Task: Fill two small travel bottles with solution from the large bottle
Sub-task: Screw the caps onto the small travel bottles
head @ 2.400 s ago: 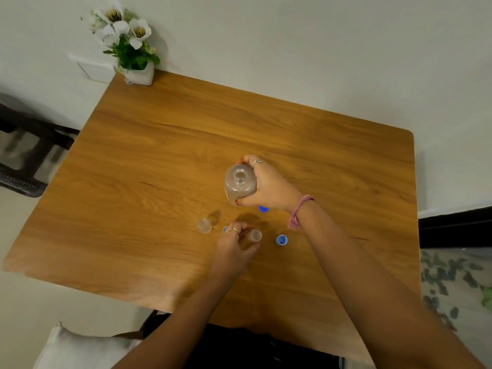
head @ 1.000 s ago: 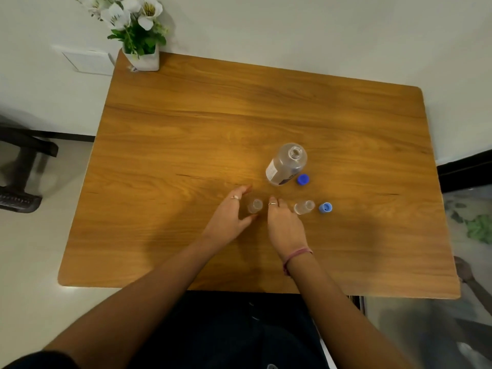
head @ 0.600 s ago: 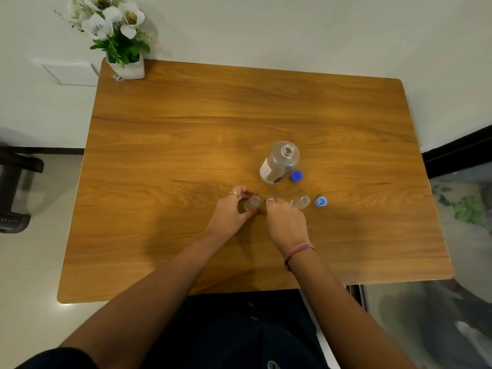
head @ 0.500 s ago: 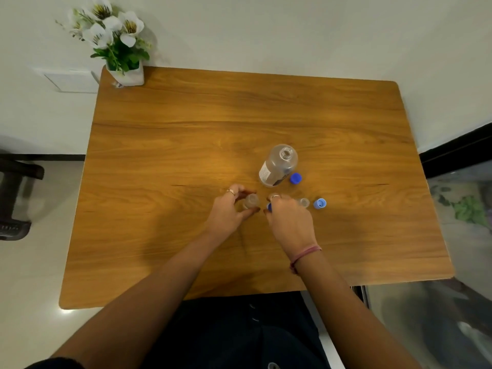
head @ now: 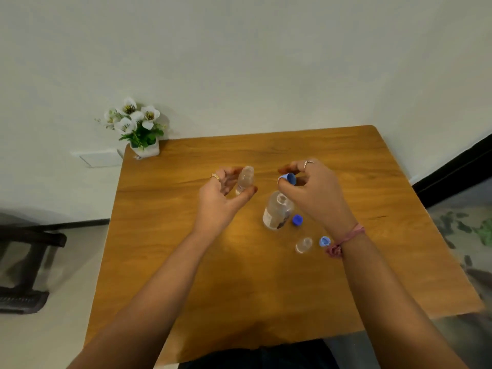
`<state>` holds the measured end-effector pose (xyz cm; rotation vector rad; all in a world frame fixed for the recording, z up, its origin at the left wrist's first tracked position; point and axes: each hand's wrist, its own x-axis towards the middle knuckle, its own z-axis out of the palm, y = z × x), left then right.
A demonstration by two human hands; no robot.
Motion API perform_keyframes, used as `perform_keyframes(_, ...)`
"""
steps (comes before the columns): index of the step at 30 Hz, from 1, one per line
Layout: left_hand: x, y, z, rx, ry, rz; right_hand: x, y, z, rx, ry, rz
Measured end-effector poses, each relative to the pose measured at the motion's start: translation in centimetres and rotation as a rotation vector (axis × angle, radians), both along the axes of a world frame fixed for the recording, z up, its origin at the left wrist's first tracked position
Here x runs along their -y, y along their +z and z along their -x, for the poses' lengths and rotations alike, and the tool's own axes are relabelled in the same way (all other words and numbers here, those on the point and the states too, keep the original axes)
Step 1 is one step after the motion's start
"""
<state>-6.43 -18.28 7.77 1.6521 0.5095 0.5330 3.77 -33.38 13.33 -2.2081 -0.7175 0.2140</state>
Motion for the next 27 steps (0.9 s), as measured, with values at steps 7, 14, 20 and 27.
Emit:
perform_keyframes(7,-1.4,8.0,-2.8,0.162,0.002,-0.038,-2.6,5.5,-2.6,-0.075,0.068,-0.294)
perform_keyframes(14,-2.7,14.7,-4.0,0.289,0.024,-0.112,-4.6,13.9,-6.1,0.043,0.279,-0.387)
perform_keyframes(20,-3.3,18.2,-4.9,0.351,0.051,-0.063,-5.8,20.3,-7.2,0.099,0.483,-0.306)
perform_keyframes(27,-3.4,19.7,-5.7,0.395,0.120,0.013,-6.8,23.8,-8.3,0.096,0.555,-0.344)
